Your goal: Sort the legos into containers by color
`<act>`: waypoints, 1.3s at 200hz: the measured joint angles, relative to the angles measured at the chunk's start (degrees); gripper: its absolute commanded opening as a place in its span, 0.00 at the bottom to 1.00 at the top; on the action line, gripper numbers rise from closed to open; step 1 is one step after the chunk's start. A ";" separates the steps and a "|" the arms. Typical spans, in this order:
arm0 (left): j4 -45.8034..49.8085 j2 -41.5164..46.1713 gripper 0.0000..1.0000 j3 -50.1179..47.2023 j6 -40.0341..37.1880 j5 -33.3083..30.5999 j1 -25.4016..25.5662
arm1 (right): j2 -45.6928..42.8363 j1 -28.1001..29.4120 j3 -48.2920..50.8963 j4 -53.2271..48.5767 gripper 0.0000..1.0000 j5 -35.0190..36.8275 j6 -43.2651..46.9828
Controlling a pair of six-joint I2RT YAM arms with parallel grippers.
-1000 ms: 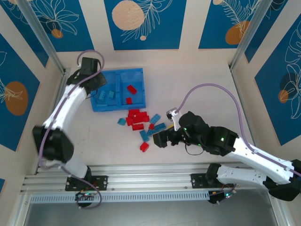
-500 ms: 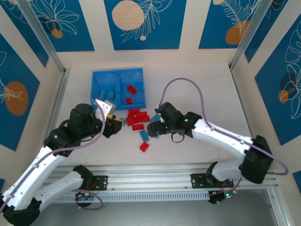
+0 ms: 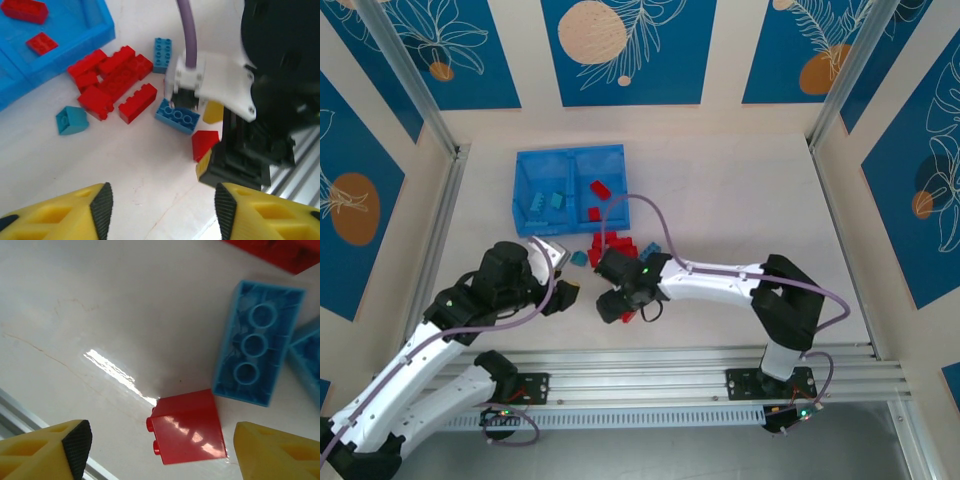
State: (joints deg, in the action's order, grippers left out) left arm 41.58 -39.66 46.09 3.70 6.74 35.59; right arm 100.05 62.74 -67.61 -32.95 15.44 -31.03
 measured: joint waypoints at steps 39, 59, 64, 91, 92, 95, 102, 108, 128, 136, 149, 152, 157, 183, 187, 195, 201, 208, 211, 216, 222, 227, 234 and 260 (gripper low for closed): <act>-0.02 3.96 0.68 -1.05 -0.07 -3.17 0.00 | 3.17 1.01 0.00 -0.72 0.58 1.36 -0.48; 0.02 4.87 0.75 -1.09 -0.31 -4.39 0.02 | 3.39 1.25 0.00 -0.70 0.49 1.68 -0.48; 0.02 4.96 0.77 -1.11 -0.33 -4.52 0.02 | 3.39 1.36 0.00 -0.68 0.48 1.77 -0.59; 0.04 5.68 0.95 -1.44 -1.09 -5.35 0.02 | 3.39 1.66 0.00 -0.63 0.50 2.14 -0.66; 0.02 5.73 0.96 -1.44 -1.09 -5.40 0.02 | 3.39 1.66 0.00 -0.63 0.50 2.14 -0.66; 0.02 5.86 0.98 -1.51 -0.52 -5.46 0.04 | 3.39 1.68 0.00 -0.61 0.51 2.19 -0.63; 0.02 6.19 1.00 -1.60 -0.63 -5.75 0.04 | 3.41 1.73 0.00 -0.61 0.54 2.23 -0.50; 0.02 6.36 1.00 -1.68 -0.85 -5.79 0.04 | 3.54 1.75 0.00 -0.68 0.55 2.27 -0.42; -0.02 7.37 1.00 -1.90 -0.92 -6.23 0.04 | 4.57 1.77 0.00 -0.76 0.51 2.40 -0.33; 0.00 7.72 1.00 -1.97 -0.92 -6.45 0.04 | 5.14 1.77 0.00 -0.79 0.48 2.45 -0.24; 0.00 8.07 1.00 -1.97 -0.94 -6.71 0.04 | 5.95 1.77 -0.13 -0.85 0.44 2.51 0.00; 0.00 8.13 1.00 -1.97 -0.96 -6.78 0.07 | 5.95 1.77 -0.26 -0.94 0.41 2.54 0.20; 0.00 8.15 1.00 -1.97 -1.07 -6.86 0.07 | 5.95 1.77 -0.44 -0.90 0.39 2.56 0.13; -0.02 8.17 1.00 -2.19 -1.14 -6.88 0.07 | 5.86 1.81 -1.84 -1.44 0.35 2.82 0.20; -0.02 8.20 1.00 -2.23 -1.16 -6.88 0.07 | 5.62 1.84 -2.14 -1.51 0.35 2.93 0.22; -0.04 8.24 1.00 -2.29 -1.18 -6.91 0.07 | 4.98 1.88 -2.64 -1.84 0.35 3.34 0.20; -0.02 8.39 1.00 -2.34 -1.27 -6.97 0.07 | 4.02 1.92 -3.02 -2.14 0.35 3.74 0.26; 0.00 8.57 1.00 -2.34 -1.31 -7.08 0.07 | 2.58 1.92 -3.56 -2.47 0.35 4.20 0.46; -0.02 8.72 1.00 -2.34 -1.31 -7.15 0.07 | 1.92 1.92 -3.76 -2.49 0.35 4.33 0.48; -0.02 8.92 1.00 -2.34 -1.31 -7.32 0.07 | 0.61 1.86 -4.22 -2.45 0.35 4.81 0.79; -0.04 9.29 1.00 -2.34 -1.31 -7.58 0.07 | -1.09 1.57 -4.96 -2.27 0.35 5.42 1.27; -0.04 9.64 1.00 -2.34 -1.31 -7.89 0.07 | -2.49 1.36 -5.64 -2.03 0.35 5.79 1.70; -0.11 10.12 1.00 -2.36 -1.33 -8.35 0.07 | -4.26 0.94 -6.88 -1.33 0.35 6.34 2.51; -0.15 11.87 1.00 -2.49 -1.31 -10.36 0.07 | -5.86 -3.43 -14.21 3.50 0.35 8.76 6.73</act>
State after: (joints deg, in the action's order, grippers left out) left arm 41.43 -27.79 43.59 2.39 -3.62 35.66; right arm 94.19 59.31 -81.82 -29.45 24.21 -24.29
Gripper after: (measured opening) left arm 0.999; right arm 0.427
